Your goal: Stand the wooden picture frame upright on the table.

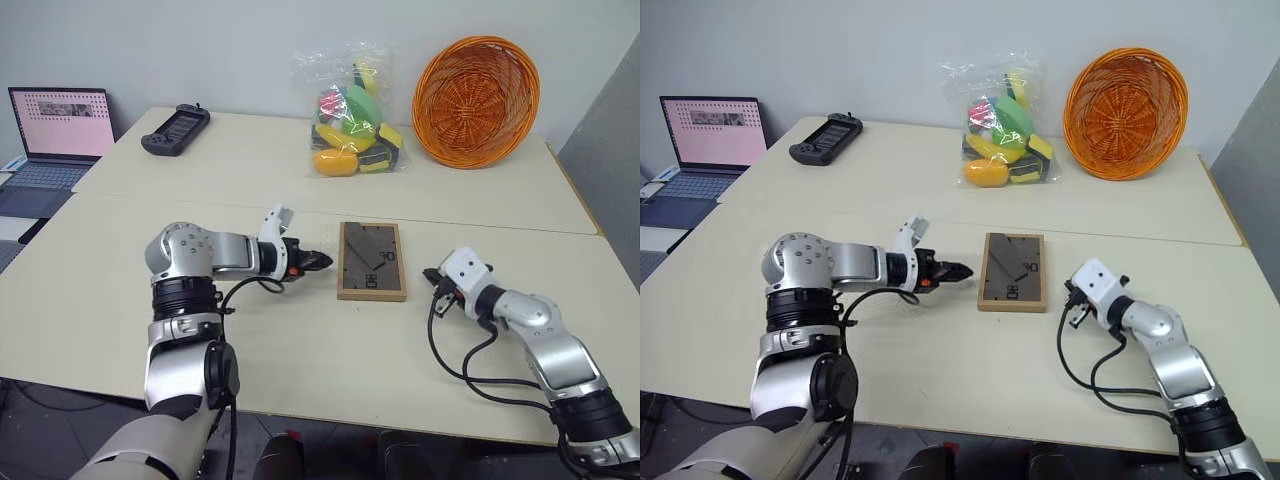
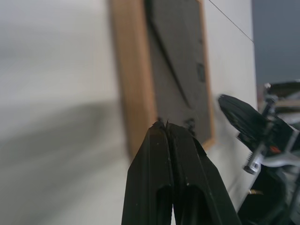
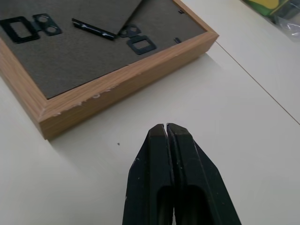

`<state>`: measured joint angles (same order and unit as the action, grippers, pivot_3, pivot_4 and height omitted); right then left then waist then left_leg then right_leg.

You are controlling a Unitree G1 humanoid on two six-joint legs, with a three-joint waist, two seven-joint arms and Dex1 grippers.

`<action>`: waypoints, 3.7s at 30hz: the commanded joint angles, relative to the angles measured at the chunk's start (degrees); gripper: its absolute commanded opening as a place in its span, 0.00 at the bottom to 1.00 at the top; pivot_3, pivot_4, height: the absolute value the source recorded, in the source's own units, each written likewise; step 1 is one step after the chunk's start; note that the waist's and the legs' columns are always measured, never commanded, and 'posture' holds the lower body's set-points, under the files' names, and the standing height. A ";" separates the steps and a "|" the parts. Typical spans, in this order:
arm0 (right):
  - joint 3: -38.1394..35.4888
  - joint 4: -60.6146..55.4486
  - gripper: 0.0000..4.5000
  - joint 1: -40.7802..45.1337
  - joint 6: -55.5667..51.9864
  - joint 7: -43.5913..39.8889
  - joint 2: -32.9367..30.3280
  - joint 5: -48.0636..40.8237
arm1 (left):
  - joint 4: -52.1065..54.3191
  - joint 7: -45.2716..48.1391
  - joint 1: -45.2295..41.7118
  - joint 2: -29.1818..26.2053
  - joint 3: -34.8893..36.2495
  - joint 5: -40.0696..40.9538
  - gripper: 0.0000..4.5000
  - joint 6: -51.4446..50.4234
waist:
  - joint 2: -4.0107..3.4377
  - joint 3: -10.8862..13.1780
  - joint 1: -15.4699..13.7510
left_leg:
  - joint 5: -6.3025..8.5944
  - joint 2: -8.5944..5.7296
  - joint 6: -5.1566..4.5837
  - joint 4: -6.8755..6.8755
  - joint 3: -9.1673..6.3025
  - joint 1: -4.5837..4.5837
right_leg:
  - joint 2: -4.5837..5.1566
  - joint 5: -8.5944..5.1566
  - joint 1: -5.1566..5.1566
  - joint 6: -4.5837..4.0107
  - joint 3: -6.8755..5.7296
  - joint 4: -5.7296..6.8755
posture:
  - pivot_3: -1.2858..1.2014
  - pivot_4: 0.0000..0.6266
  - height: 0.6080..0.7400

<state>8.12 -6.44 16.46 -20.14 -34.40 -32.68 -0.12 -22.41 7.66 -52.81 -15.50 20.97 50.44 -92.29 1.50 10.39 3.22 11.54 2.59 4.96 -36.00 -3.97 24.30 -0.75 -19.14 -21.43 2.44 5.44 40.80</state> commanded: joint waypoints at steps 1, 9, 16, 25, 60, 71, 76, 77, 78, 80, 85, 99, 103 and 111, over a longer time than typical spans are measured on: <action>-0.40 -1.55 0.00 0.63 1.14 0.04 0.05 0.64 | -2.39 -0.27 -1.58 -2.97 -2.52 8.92 0.09 -0.21 | 0.00 0.00 0.03 | 0.00 0.00 0.00 0.00 0.00 0.00 | 0.00 0.00 0.00 0.00 0.00 0.00 | 0.52 0.24 1.00; -1.37 -1.37 0.00 -0.27 1.30 -0.42 -0.44 0.88 | -6.07 -2.61 -1.70 -6.61 -4.77 17.37 0.40 -0.21 | 0.00 0.00 -0.06 | 0.00 -0.02 0.00 0.00 0.00 -0.02 | 0.00 0.00 0.01 0.00 0.00 -0.02 | 0.52 0.24 1.00; -1.28 0.12 0.00 0.85 1.97 -0.74 -0.50 1.18 | -9.43 -6.28 -2.05 -7.21 -4.14 21.19 0.74 -0.21 | 0.00 0.00 0.01 | 0.00 -0.02 0.00 0.01 0.00 -0.03 | -0.01 0.00 0.00 0.00 -0.01 -0.02 | 0.52 0.24 1.00; -0.88 -0.23 0.00 1.41 2.94 -1.25 -1.10 1.63 | -16.31 -11.07 -2.20 -7.37 -1.89 19.52 0.96 -0.21 | 0.00 0.00 0.02 | 0.00 -0.03 0.00 0.01 0.01 -0.03 | -0.01 0.00 0.00 0.00 -0.01 -0.03 | 0.52 0.24 1.00; 6.09 -1.01 0.00 5.25 -0.17 0.24 7.47 5.71 | -19.12 2.61 -0.36 -4.02 0.30 -1.76 0.96 1.47 | 0.00 -0.01 0.78 | -0.08 0.03 0.16 0.15 0.16 -0.35 | -0.02 0.00 0.08 0.01 0.07 -0.03 | 0.52 0.24 1.00; 5.69 -2.33 0.00 3.64 -0.33 0.26 6.65 5.33 | -19.08 6.97 -2.72 -4.65 1.19 -4.66 0.96 2.00 | 0.00 -0.01 1.47 | -0.02 0.03 0.04 0.15 0.15 -0.37 | -0.04 -0.01 0.08 0.01 0.08 -0.01 | 0.52 0.24 1.00; 5.46 -2.33 0.00 3.31 -0.21 0.43 6.58 5.32 | -17.18 9.79 -2.09 -5.58 0.89 -5.27 0.96 0.77 | 0.00 -0.01 1.50 | -0.01 0.04 0.03 0.15 0.15 -0.36 | -0.04 -0.01 0.08 0.01 0.09 -0.01 | 0.52 0.24 1.00; 5.36 -2.31 0.00 3.15 -0.12 0.45 6.50 5.30 | -17.03 10.49 -2.16 -5.78 1.13 -5.18 0.96 0.53 | 0.00 0.00 1.53 | -0.01 0.04 0.04 0.15 0.15 -0.36 | -0.05 -0.01 0.07 0.01 0.09 -0.01 | 0.52 0.24 1.00; 5.28 -2.29 0.00 2.99 -0.05 0.45 6.44 5.25 | -16.98 11.02 -2.28 -5.90 1.24 -5.24 0.96 0.32 | 0.00 0.00 1.55 | -0.01 0.04 0.03 0.16 0.15 -0.36 | -0.05 -0.01 0.06 0.01 0.09 -0.01 | 0.52 0.24 1.00; 5.25 -2.30 0.00 2.76 0.11 0.44 6.36 5.26 | -16.87 11.61 -2.47 -5.96 1.07 -5.71 0.96 0.14 | 0.00 0.00 1.53 | -0.01 0.04 0.03 0.18 0.15 -0.35 | -0.05 -0.01 0.05 0.01 0.09 -0.01 | 0.52 0.24 1.00; 5.56 -2.09 0.00 3.15 0.04 0.37 6.66 5.32 | -16.23 12.17 -2.37 -5.46 0.99 -7.23 0.92 0.43 | 0.00 0.00 1.48 | -0.01 0.03 0.03 0.18 0.15 -0.32 | -0.03 -0.01 0.06 0.02 0.08 -0.04 | 0.52 0.24 1.00; 5.55 -3.07 0.00 2.63 -0.44 0.54 6.94 5.18 | -17.01 14.81 -3.38 -5.12 1.11 -9.75 0.60 0.83 | 0.00 0.00 1.47 | -0.01 0.03 0.03 0.19 0.15 -0.31 | -0.03 -0.01 0.05 0.02 0.09 -0.05 | 0.52 0.24 1.00; 5.50 -3.18 0.00 2.72 -0.62 0.61 7.07 5.10 | -16.88 15.30 -3.42 -4.90 1.48 -10.50 0.60 1.67 | 0.00 0.00 1.47 | -0.01 0.03 0.03 0.19 0.15 -0.31 | -0.03 -0.01 0.05 0.02 0.08 -0.05 | 0.52 0.24 1.00; 5.37 -3.47 0.00 2.55 -0.91 0.57 7.11 4.90 | -16.57 16.76 -3.55 -5.01 1.70 -10.45 0.29 2.23 | 0.01 0.01 1.45 | -0.01 0.03 0.03 0.20 0.15 -0.29 | -0.03 -0.01 0.04 0.02 0.08 -0.06 | 0.52 0.24 1.00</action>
<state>14.67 -7.20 18.97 -21.13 -33.80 -25.69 5.47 -40.17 23.28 -54.87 -20.37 21.81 39.87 -90.63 1.51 10.39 4.67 11.54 2.62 4.99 -35.81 -3.82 24.01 -0.79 -19.15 -21.39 2.47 5.52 40.73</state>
